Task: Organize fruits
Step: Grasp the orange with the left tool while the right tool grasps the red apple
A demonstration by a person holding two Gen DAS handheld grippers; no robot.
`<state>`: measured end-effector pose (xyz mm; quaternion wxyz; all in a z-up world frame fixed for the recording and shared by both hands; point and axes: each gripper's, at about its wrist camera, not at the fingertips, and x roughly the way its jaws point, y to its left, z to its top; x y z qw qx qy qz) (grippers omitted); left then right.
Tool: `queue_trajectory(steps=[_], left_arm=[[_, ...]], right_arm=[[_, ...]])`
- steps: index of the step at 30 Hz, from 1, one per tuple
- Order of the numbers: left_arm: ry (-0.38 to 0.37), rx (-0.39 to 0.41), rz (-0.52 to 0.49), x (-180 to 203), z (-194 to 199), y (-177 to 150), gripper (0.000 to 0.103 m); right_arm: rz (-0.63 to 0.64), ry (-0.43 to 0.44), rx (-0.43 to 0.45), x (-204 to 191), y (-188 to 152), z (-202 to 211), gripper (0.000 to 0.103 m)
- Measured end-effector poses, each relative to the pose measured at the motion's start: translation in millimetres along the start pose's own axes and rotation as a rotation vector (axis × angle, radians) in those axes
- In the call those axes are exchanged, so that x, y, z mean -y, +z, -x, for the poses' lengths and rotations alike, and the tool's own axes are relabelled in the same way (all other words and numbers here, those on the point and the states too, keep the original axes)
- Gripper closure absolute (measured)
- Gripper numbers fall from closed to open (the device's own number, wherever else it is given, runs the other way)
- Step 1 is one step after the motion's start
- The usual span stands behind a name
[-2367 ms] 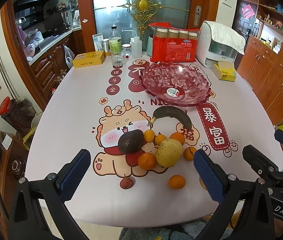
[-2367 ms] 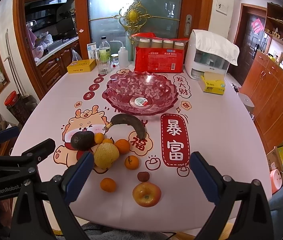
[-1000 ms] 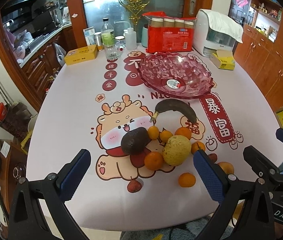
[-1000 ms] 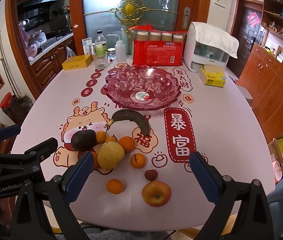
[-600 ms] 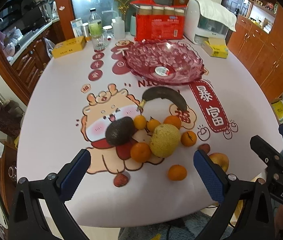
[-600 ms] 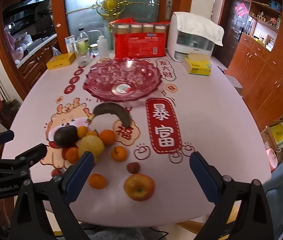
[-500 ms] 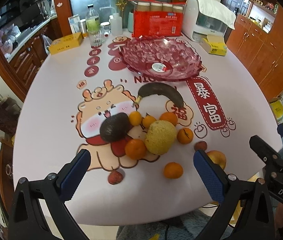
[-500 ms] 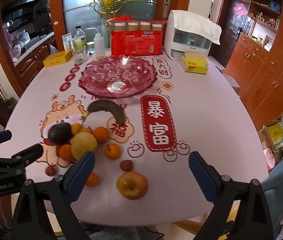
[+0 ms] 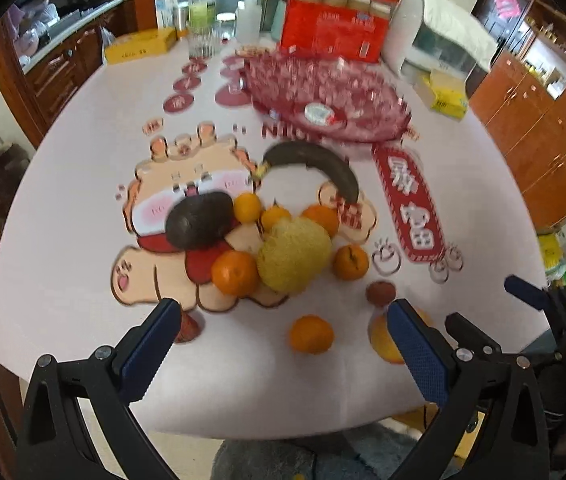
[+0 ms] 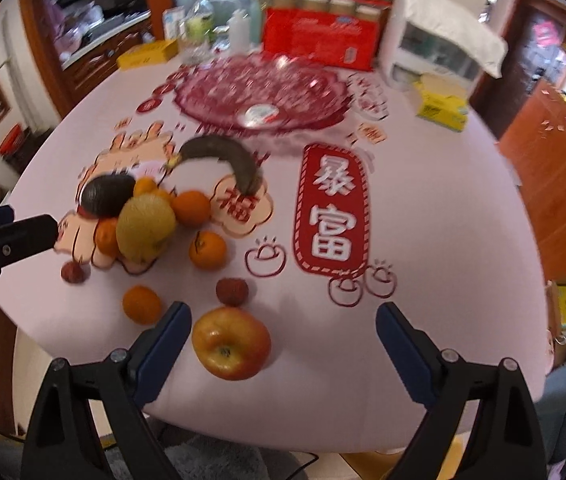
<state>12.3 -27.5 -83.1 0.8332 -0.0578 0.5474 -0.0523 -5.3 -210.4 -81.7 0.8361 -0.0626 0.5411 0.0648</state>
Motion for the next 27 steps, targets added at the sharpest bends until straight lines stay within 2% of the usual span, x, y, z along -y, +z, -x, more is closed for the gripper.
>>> queue_trajectory(steps=[5, 9, 13, 20, 22, 27], left_arm=[[-0.008, -0.084, 0.044, 1.8, -29.7, -16.4, 0.001], [0.045, -0.126, 0.082, 0.1, -50.2, -27.7, 0.001], [0.068, -0.160, 0.109, -5.3, -64.5, -36.0, 0.001], [0.037, -0.212, 0.178, -9.8, -87.8, -44.0, 0.001], [0.029, -0.214, 0.190, -8.6, -92.6, -44.3, 0.001], [0.004, -0.216, 0.199, 0.1, -103.3, -43.8, 0.008]], right_arm=[[0.085, 0.078, -0.066, -5.7, -6.5, -31.5, 0.009], [0.141, 0.134, -0.113, -14.1, -12.1, -53.0, 0.010], [0.184, 0.169, -0.143, -20.2, -16.3, -67.3, 0.012], [0.246, 0.207, -0.171, -28.2, -22.9, -79.5, 0.013], [0.254, 0.211, -0.180, -28.8, -24.4, -83.0, 0.016], [0.240, 0.253, -0.210, -25.9, -26.8, -92.5, 0.032]])
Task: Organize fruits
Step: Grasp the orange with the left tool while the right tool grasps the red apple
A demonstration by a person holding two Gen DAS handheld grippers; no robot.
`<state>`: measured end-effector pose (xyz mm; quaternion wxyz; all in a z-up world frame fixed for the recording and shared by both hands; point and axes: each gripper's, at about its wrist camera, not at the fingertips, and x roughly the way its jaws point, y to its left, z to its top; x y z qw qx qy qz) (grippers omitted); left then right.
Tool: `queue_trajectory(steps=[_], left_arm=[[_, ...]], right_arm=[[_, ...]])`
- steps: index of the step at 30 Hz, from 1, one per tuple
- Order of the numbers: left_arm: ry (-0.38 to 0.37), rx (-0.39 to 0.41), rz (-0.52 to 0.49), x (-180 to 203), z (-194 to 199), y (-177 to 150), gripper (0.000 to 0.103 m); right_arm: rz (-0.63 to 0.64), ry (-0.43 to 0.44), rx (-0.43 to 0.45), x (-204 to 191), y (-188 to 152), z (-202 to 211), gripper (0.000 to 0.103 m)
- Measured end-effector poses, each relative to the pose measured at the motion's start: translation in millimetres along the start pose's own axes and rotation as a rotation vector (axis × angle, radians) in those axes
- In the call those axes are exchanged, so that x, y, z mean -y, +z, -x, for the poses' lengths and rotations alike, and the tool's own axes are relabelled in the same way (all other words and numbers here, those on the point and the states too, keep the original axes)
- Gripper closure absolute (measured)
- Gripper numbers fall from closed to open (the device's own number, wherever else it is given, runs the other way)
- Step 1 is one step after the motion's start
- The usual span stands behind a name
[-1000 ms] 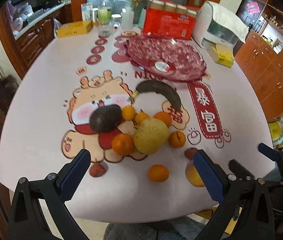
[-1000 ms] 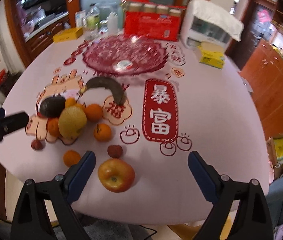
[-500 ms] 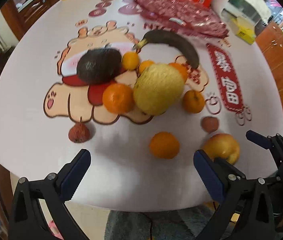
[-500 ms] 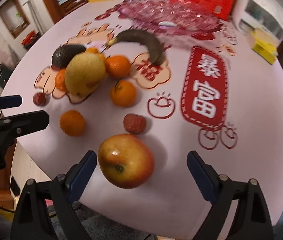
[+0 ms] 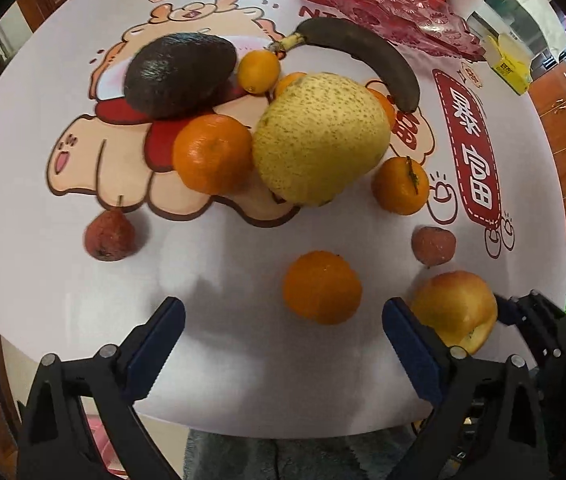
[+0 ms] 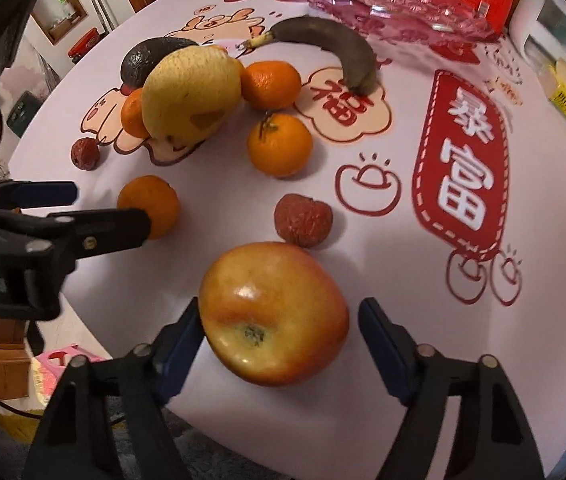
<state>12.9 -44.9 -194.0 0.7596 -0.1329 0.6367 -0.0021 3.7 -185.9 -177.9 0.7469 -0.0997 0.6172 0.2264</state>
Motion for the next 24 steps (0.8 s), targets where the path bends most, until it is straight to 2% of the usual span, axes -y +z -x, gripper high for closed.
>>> queue_trajectory(steps=[2, 5, 10, 12, 16, 24], left_arm=[[-0.005, 0.000, -0.005, 2.8, -2.8, 0.9, 0.015], [-0.014, -0.004, -0.015, 10.4, -9.0, 2.5, 0.030], [-0.026, -0.007, -0.016, 13.8, -13.7, 2.8, 0.044], [-0.022, -0.005, -0.018, 16.3, -15.8, 2.6, 0.046], [-0.013, 0.005, -0.029, 17.4, -15.6, 2.1, 0.062], [-0.020, 0.010, -0.039, 12.5, -10.1, -5.3, 0.065]], right_arm=[[0.003, 0.020, 0.005, 0.1, -0.7, -0.4, 0.036], [0.010, 0.023, 0.013, 0.2, -1.7, -0.6, 0.036], [0.007, 0.037, 0.027, 1.5, -4.1, -0.7, 0.036], [0.010, 0.036, 0.032, 1.3, -5.8, 0.1, 0.036], [0.011, 0.034, 0.041, -0.4, -7.0, 0.3, 0.036], [0.013, 0.023, 0.060, -2.9, -10.3, 1.8, 0.036]])
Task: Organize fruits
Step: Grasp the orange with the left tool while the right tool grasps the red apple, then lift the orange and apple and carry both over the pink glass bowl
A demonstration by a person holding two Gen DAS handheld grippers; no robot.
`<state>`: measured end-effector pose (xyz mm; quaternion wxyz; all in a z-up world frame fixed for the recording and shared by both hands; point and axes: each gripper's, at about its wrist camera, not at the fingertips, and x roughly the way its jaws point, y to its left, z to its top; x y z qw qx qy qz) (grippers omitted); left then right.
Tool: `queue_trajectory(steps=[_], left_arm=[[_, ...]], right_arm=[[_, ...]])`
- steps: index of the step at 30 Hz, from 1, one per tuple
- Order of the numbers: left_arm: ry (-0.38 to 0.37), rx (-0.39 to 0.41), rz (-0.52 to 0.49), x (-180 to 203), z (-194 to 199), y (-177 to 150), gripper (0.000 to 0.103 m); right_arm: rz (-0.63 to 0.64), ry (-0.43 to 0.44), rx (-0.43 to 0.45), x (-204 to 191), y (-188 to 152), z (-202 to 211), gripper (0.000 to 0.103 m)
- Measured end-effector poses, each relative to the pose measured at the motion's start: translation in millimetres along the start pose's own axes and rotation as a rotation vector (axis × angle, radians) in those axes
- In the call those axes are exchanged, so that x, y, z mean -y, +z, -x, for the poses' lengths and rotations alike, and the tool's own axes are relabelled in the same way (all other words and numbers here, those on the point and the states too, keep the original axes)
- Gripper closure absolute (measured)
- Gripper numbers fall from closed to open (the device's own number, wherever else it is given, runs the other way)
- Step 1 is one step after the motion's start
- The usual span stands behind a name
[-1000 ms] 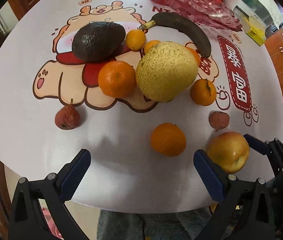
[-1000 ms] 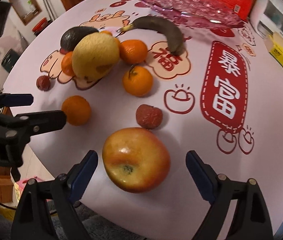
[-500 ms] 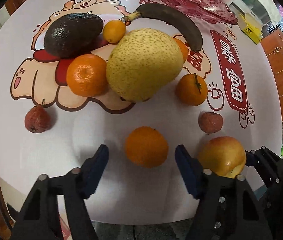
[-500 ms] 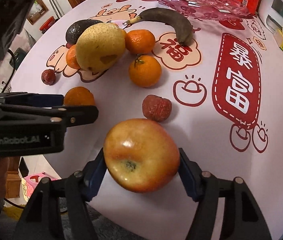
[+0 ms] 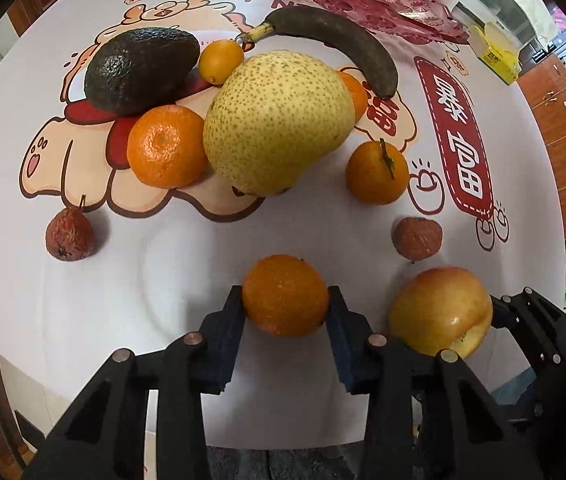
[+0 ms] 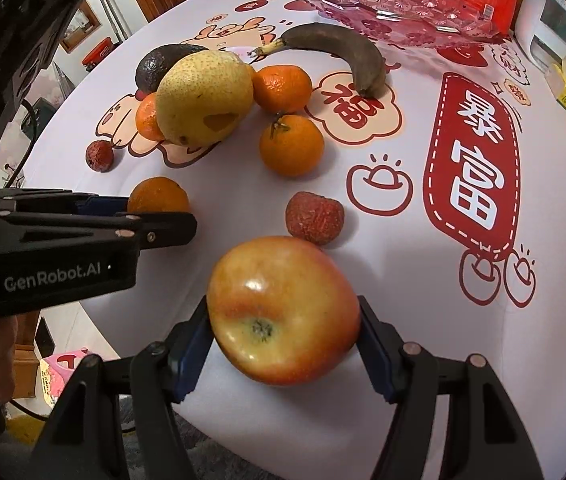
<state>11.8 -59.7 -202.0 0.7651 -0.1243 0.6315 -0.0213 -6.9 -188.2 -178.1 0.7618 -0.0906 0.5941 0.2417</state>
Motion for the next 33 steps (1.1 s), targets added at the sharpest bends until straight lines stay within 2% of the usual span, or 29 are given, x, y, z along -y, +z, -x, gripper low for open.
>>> queue_trajectory(steps=[5, 11, 17, 21, 27, 33], left_arm=[[0.019, 0.025, -0.019, 2.0, 11.4, -4.6, 0.065], [0.029, 0.084, -0.034, 6.7, 38.6, -4.2, 0.065], [0.044, 0.158, -0.043, 13.4, 81.1, 2.5, 0.065], [0.062, 0.229, -0.035, 13.0, 122.8, 11.8, 0.066], [0.138, 0.339, -0.065, 23.8, 180.7, 26.2, 0.065], [0.195, 0.403, -0.120, 42.2, 215.9, 45.3, 0.065]], right_arm=[[-0.032, 0.013, 0.002, 4.7, -1.0, 3.9, 0.037], [-0.040, -0.003, 0.046, 8.8, 4.1, 22.9, 0.037], [-0.019, -0.016, 0.133, 9.4, 18.7, 57.4, 0.037], [-0.010, -0.021, 0.202, 15.1, 33.1, 87.5, 0.037], [0.004, -0.023, 0.310, 25.0, 56.5, 134.2, 0.037], [0.007, -0.022, 0.392, 37.3, 81.5, 173.1, 0.037]])
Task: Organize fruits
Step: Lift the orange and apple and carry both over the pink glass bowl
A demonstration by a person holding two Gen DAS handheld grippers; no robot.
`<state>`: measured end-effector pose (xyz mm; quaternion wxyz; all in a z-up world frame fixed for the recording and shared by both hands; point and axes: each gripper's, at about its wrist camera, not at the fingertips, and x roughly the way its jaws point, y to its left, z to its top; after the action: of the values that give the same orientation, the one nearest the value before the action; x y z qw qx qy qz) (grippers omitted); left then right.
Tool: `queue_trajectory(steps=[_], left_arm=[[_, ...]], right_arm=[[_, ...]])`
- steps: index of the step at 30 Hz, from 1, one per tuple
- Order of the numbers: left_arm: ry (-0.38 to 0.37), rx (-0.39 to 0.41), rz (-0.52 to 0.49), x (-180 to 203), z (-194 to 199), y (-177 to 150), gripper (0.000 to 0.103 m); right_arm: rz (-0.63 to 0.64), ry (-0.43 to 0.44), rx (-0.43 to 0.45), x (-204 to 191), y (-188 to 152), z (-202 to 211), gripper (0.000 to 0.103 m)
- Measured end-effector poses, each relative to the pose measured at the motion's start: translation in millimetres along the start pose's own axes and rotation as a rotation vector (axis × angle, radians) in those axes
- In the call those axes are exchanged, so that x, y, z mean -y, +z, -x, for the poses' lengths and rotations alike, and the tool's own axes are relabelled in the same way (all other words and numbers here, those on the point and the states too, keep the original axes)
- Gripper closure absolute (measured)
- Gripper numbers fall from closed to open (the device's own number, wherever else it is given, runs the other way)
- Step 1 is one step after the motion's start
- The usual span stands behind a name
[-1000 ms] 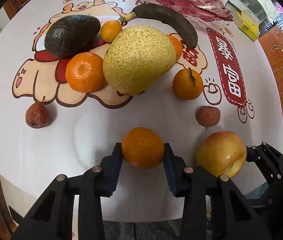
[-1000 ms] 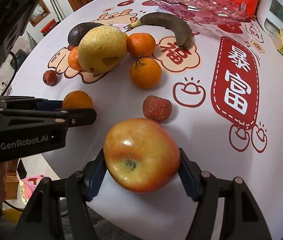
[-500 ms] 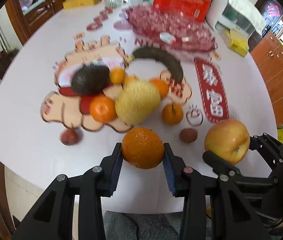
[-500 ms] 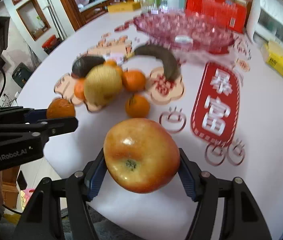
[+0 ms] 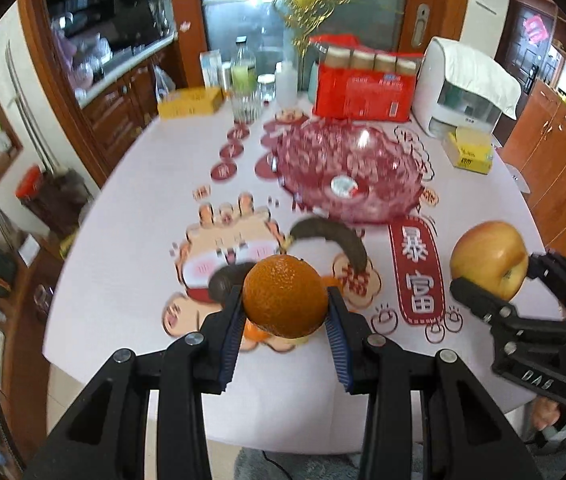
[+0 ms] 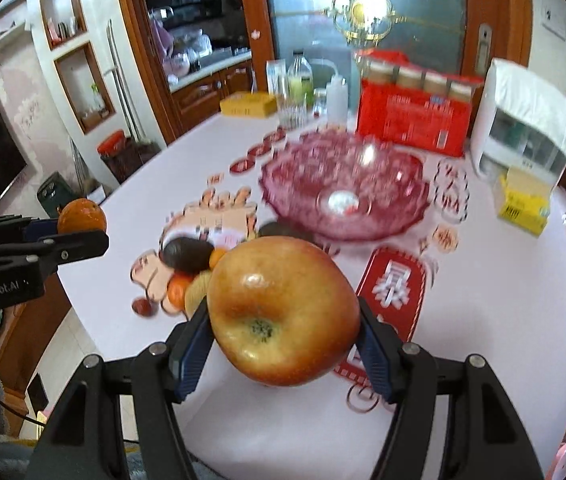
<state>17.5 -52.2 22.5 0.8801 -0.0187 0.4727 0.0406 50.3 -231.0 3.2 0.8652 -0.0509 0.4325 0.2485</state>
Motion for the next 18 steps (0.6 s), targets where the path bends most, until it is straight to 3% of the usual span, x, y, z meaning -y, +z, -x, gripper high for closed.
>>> queue_trajectory(steps=[11, 18], left_arm=[[0.057, 0.146, -0.166, 12.0, 39.9, 87.5, 0.065], [0.017, 0.223, -0.269, 9.9, 32.0, 172.4, 0.065]], right_arm=[[-0.052, -0.058, 0.157, 26.6, 86.8, 38.1, 0.037], [-0.152, -0.150, 0.229, 47.0, 147.1, 42.5, 0.036]])
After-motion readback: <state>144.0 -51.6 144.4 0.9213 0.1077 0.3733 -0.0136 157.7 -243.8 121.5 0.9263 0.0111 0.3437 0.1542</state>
